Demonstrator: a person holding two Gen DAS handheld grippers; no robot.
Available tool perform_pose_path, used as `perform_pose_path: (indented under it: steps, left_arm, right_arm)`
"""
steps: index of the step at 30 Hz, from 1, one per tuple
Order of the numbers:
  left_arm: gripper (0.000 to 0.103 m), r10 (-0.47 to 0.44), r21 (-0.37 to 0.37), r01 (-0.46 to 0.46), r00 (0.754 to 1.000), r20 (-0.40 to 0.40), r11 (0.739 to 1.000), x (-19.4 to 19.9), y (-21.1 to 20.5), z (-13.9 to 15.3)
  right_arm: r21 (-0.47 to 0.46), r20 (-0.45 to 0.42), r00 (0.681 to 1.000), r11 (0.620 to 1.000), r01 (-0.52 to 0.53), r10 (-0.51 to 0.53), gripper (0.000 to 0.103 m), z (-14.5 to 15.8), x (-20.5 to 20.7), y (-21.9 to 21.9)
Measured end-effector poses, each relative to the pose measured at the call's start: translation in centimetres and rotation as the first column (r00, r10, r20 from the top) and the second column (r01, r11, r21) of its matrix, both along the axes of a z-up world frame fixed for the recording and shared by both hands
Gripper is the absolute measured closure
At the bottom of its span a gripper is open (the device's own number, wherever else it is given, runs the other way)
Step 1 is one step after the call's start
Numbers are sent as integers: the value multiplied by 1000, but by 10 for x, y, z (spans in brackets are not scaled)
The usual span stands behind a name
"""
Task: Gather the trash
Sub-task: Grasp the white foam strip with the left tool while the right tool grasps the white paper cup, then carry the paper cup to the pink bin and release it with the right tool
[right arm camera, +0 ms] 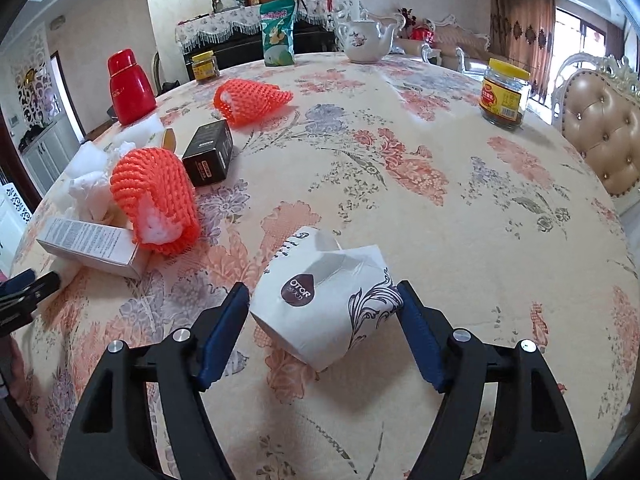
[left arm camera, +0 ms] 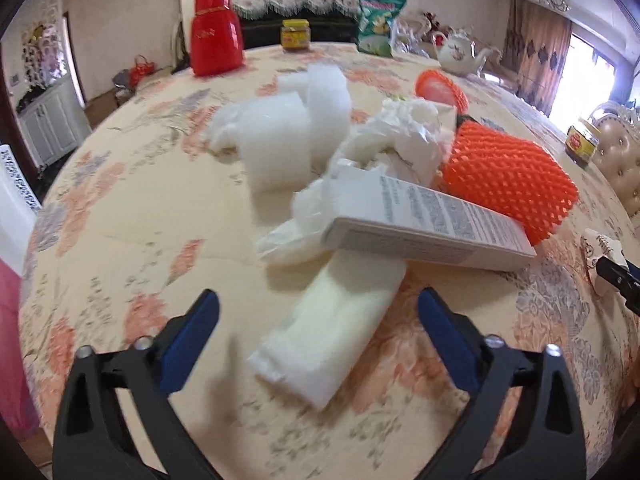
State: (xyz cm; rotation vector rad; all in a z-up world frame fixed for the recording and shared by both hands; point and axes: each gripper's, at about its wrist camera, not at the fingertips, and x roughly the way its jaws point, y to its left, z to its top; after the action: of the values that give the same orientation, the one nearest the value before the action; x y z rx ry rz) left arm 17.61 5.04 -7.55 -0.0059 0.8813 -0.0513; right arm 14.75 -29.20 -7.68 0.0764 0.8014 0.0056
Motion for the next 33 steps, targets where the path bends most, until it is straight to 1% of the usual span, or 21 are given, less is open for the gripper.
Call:
perform_pose_path:
  steps: [1,3,4,6,8,11,14,18,20,24,27,30,32,33]
  left_arm:
    - [34,-14,-7,14,1000,-15,1000,1,-3,-2]
    - [55,-39,-14,38,999,-39,999,2,-8,-6]
    - [64,-40,9,41,999,-22,999,-2,-11,-6]
    - [68,-62,2,62,998,-19,998,-10,-13,-5]
    - [70,-67,-27,66,998,-7,997,-23,-10,-3]
    - [72,-74,-40,74,997,12,996,-45,-7,0]
    - [72,-75,-31,76,996,50,997,-73,-3,6]
    - [72,-36,-12,37,992,125,999,-102,11,18]
    - [72,-11,-23,14,987,159,1000,-115,22,26]
    - [72,33,-38,-26,978,205,999,-132,45,35]
    - [72,75,-59,-62,965,250,996,-146,63,40]
    - [72,140,-66,-126,942,306,990,-161,87,47]
    - [72,180,-75,-164,926,332,984,-171,105,50]
    - [72,209,-79,-194,914,349,978,-176,116,53]
  right_arm:
    - [-1,4,1000,1000,0,0,32,0,-1,0]
    - [-8,10,1000,1000,-6,6,32,1,-2,1]
    - [-10,15,1000,1000,-9,9,32,2,-4,2]
    - [-9,21,1000,1000,-21,21,32,3,-6,5]
    - [-8,33,998,999,-44,45,32,6,-11,10]
    - [-18,69,992,994,-106,107,32,13,-22,25]
    - [-22,107,980,986,-165,167,32,21,-34,41]
    - [-18,149,956,968,-252,251,32,32,-50,68]
    - [-26,162,942,956,-293,293,32,36,-58,84]
    - [-33,182,906,923,-383,382,32,43,-69,125]
    - [-40,192,879,898,-438,437,32,46,-75,153]
    - [-47,216,845,869,-492,490,32,51,-78,183]
    - [-51,233,812,840,-540,536,32,55,-80,207]
    - [-59,238,796,826,-560,557,32,57,-81,218]
